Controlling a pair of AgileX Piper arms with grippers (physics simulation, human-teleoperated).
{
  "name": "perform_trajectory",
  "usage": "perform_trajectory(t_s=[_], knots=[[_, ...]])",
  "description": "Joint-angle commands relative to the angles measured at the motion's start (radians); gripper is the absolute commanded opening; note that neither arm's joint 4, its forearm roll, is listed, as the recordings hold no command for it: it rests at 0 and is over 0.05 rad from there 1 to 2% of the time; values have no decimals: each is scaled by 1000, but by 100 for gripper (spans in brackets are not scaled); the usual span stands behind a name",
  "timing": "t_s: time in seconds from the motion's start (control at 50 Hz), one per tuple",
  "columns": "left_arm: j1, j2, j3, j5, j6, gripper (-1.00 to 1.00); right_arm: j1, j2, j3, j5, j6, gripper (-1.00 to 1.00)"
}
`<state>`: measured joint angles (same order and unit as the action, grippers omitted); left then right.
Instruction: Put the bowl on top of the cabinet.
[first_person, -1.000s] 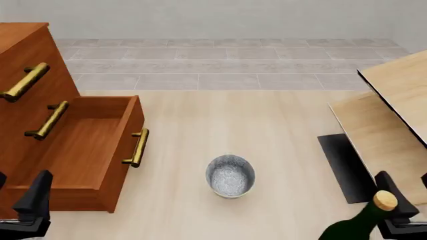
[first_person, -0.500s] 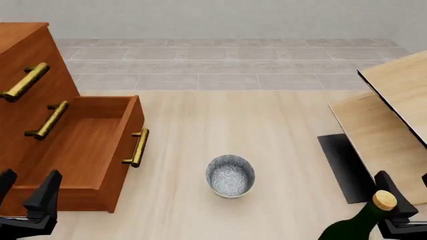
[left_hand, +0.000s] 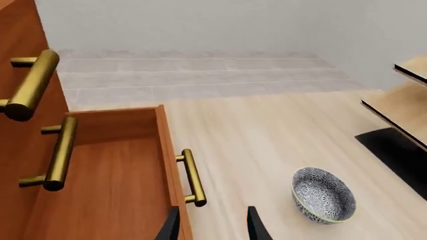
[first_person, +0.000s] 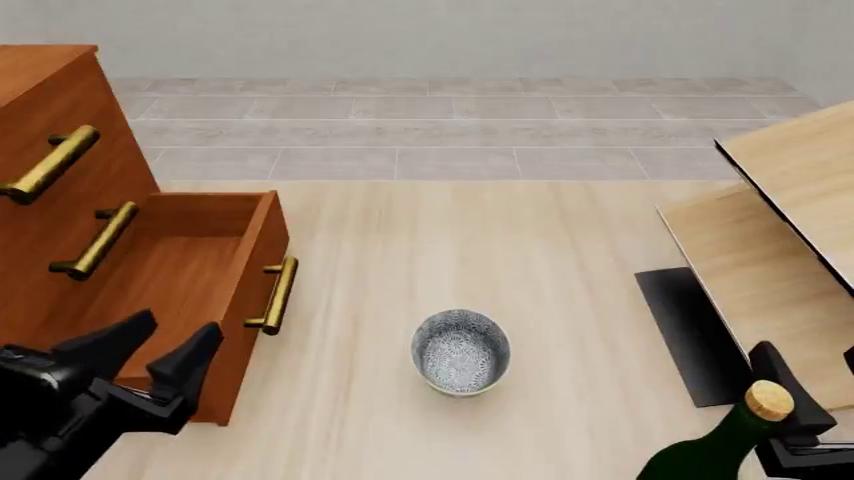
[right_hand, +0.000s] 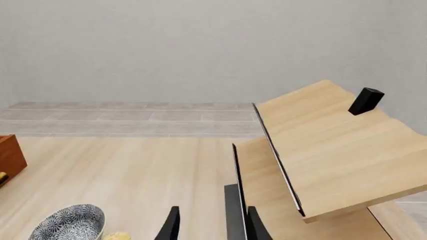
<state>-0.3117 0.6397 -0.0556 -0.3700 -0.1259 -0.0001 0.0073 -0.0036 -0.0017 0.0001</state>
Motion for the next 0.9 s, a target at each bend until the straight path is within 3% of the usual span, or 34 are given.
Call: perform_trajectory(t_s=[0.02,0.56,0.78,0.9], knots=[[-106,188,-39,-107,-40,100,0,0,-1,0,0,100],[-283,458,-134,-226,-40,100,0,0,-1,0,0,100],[-314,507,-170,-231,-38,100,0,0,-1,0,0,100],[-327,604,-204,-273,-48,100,0,0,-1,0,0,100]])
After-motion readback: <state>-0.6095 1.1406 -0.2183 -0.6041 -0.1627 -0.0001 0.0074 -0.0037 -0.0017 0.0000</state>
